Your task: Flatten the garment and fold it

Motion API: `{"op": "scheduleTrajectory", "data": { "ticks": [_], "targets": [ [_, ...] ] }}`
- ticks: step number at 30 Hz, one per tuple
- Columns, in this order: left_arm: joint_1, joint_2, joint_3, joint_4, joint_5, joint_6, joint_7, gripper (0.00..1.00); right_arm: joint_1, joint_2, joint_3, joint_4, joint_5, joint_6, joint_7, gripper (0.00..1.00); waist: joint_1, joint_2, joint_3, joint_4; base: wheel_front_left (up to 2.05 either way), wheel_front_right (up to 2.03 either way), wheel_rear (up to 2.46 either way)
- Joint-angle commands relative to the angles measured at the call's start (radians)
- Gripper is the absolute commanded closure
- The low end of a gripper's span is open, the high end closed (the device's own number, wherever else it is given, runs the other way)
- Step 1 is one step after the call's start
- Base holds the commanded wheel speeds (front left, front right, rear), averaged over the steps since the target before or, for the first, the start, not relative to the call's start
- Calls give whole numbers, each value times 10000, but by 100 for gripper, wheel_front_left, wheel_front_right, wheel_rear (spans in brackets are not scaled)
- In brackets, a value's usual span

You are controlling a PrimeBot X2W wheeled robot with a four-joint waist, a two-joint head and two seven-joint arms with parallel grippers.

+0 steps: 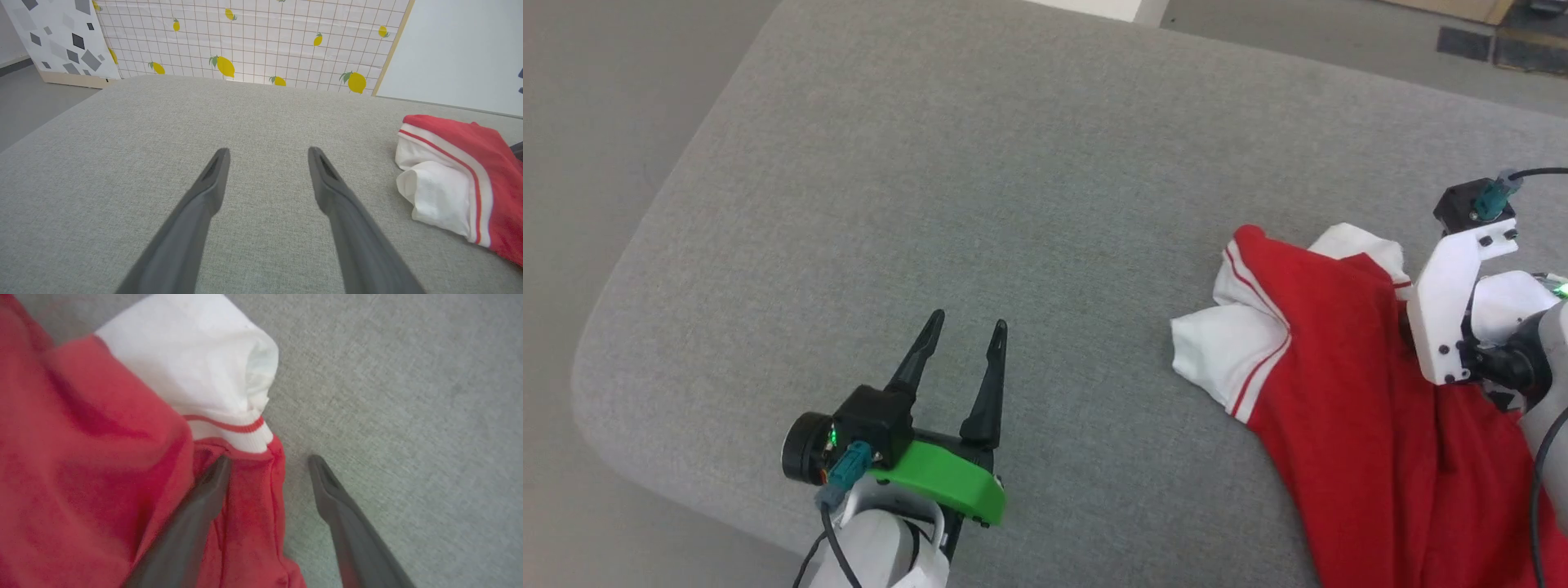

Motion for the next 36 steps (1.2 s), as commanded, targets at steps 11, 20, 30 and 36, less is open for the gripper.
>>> {"op": "scheduleTrajectory", "data": {
  "ticks": [11, 20, 30, 36],
  "targets": [
    [-51, -26, 115, 111, 57, 117, -36, 0, -83, -93, 271, 811, 456, -13, -1058, 100, 0, 0, -234, -188, 0, 0, 0],
    [291, -26, 358, 143, 263, 42, -36, 0, 1202, -306, -1197, -452, 396, -13, -2498, 100, 0, 0, -1151, -1117, 0, 0, 0],
    [526, -26, 533, 137, 408, -15, -36, 0, 3843, 868, -3499, -1804, -799, -13, -2433, 56, 0, 0, -1563, -1901, 0, 0, 0],
    [511, -26, 555, 201, 443, -78, -36, 0, 4301, 1513, -3944, -2126, -1289, -13, -3545, 0, 0, 0, -1647, -2078, 0, 0, 0]
  ]
}}
